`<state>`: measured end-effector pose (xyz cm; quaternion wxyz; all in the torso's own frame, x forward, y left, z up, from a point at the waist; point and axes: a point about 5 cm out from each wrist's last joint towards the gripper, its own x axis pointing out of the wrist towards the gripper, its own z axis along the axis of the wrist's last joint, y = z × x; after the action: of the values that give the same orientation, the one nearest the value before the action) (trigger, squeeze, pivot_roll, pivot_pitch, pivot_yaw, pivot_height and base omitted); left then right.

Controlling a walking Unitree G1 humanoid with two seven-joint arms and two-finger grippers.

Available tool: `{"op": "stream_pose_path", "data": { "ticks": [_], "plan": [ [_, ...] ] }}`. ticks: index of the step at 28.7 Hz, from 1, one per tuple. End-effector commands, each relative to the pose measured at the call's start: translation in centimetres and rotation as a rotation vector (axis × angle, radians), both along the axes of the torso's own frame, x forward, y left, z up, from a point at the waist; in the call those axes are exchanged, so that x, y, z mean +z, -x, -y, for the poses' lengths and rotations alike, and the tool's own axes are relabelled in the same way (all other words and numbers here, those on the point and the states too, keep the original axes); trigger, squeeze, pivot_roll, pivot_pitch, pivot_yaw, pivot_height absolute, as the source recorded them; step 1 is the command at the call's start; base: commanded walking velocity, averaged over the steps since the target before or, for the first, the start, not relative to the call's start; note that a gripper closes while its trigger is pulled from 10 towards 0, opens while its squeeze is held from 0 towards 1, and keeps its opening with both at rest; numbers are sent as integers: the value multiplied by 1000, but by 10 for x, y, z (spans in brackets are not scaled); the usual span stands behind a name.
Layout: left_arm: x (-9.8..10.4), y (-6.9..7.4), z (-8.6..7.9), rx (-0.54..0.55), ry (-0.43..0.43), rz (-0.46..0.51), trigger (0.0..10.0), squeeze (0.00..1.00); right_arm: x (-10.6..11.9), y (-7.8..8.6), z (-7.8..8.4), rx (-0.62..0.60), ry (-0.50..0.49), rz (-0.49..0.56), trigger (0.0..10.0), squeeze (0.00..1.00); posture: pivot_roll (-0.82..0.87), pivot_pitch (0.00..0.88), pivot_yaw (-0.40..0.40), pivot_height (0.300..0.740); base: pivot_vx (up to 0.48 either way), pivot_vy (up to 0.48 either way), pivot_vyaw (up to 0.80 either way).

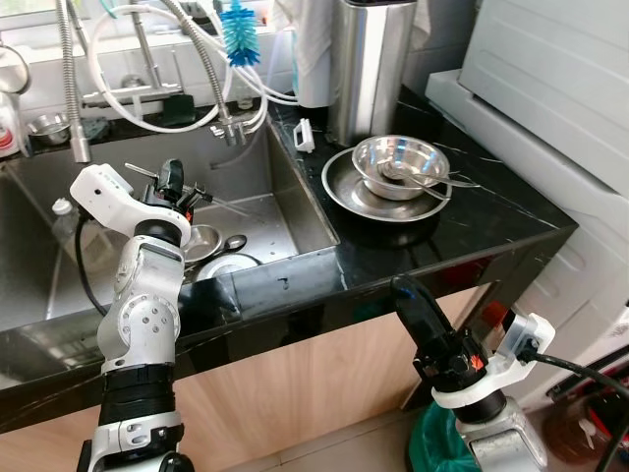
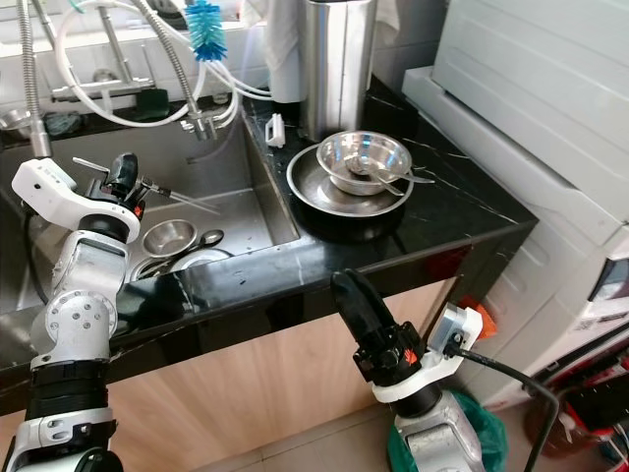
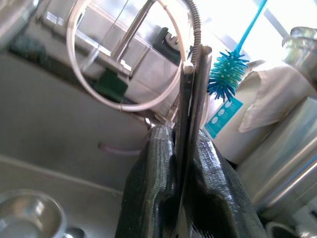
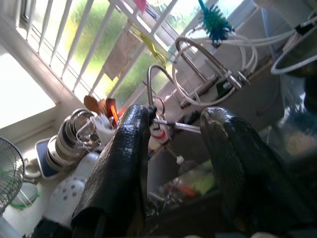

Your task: Kitchen organization

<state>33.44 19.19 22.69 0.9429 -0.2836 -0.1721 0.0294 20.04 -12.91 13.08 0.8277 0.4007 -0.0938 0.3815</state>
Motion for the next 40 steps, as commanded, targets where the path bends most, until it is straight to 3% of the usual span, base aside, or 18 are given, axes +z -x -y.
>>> {"op": "stream_pose_path", "data": {
  "ticks": [1, 2, 3, 4, 6, 9, 12, 15, 17, 20, 22, 25, 27, 28, 29, 30, 34, 40],
  "plan": [
    [-3, -2, 2, 9, -108, 5, 10000, 0, 6, 4, 2, -5, 16, 25, 10000, 0, 23, 52, 20, 740, 0, 0, 0],
    [0, -2, 1, 36, -242, 29, 10000, 0, 7, 6, 3, -5, 19, 26, 10000, 0, 19, 55, 22, 740, 0, 0, 0],
    [1, -1, 1, 50, -303, 39, 10000, 0, 7, 7, 3, -5, 21, 26, 10000, 0, 21, 54, 23, 740, 0, 0, 0],
    [4, -1, 3, 75, -422, 70, 10000, 0, 6, 8, 4, -8, 22, 22, 10000, 0, 24, 56, 21, 740, 0, 0, 0],
    [10, 1, 17, 108, -723, 177, 10000, 0, 4, 8, 3, -9, 22, 15, 10000, 0, 27, 57, 22, 740, 0, 0, 0],
    [9, -1, 18, 139, -798, 212, 10000, 0, 3, 8, 0, 0, 38, 14, 10000, 0, 21, 56, 27, 740, 0, 0, 0],
    [1, -7, 10, 133, -854, 182, 10000, 0, 5, 10, -2, -1, 30, 17, 10000, 0, 17, 58, 30, 740, 0, 0, 0],
    [-12, -12, -4, 123, -996, 147, 10000, 0, 4, 11, 0, -5, 31, 14, 10000, 0, 20, 62, 34, 740, 0, 0, 0],
    [-17, -13, -8, 119, -1040, 131, 10000, 0, 3, 12, 0, -6, 32, 13, 10000, 0, 19, 61, 35, 740, 0, 0, 0],
    [-38, -14, -24, 109, -1158, 48, 10000, 0, 3, 11, 0, -19, 37, 9, 10000, 0, 19, 60, 39, 740, 0, 0, 0],
    [-43, -14, -28, 106, -1169, 21, 10000, 0, 3, 10, 0, -23, 40, 6, 10000, 0, 16, 61, 40, 740, 0, 0, 0],
    [-52, -15, -38, 92, -1110, -49, 10000, 0, 2, 9, -1, -25, 51, 8, 10000, 0, 16, 60, 41, 740, 0, 0, 0],
    [-61, -17, -48, 76, -960, -111, 10000, 0, 3, 8, 0, -50, 72, 7, 10000, 0, 8, 58, 42, 740, 0, 0, 0],
    [-64, -16, -50, 64, -897, -124, 10000, 0, 5, 1, 6, -150, 142, 7, 10000, 0, 5, 56, 41, 740, 0, 0, 0],
    [-64, -16, -50, 64, -897, -124, 10000, 0, 5, 1, 6, -150, 142, 7, 10000, 0, 5, 56, 41, 740, 0, 0, 0],
    [-66, -15, -54, 56, -908, -130, 10000, 0, 2, -7, 10, -229, 211, -20, 10000, 0, -1, 55, 43, 740, 0, 0, 0],
    [-65, -15, -58, 41, -973, -125, 10000, 0, 5, -10, 15, -249, 300, 9, 10000, 0, -6, 51, 41, 740, 0, 0, 0],
    [-71, -13, -62, -4, -889, -150, 10000, 0, 5, -11, 15, -281, 343, 10, 10000, 0, -14, 29, 43, 740, 0, 0, 0]
  ]
}}
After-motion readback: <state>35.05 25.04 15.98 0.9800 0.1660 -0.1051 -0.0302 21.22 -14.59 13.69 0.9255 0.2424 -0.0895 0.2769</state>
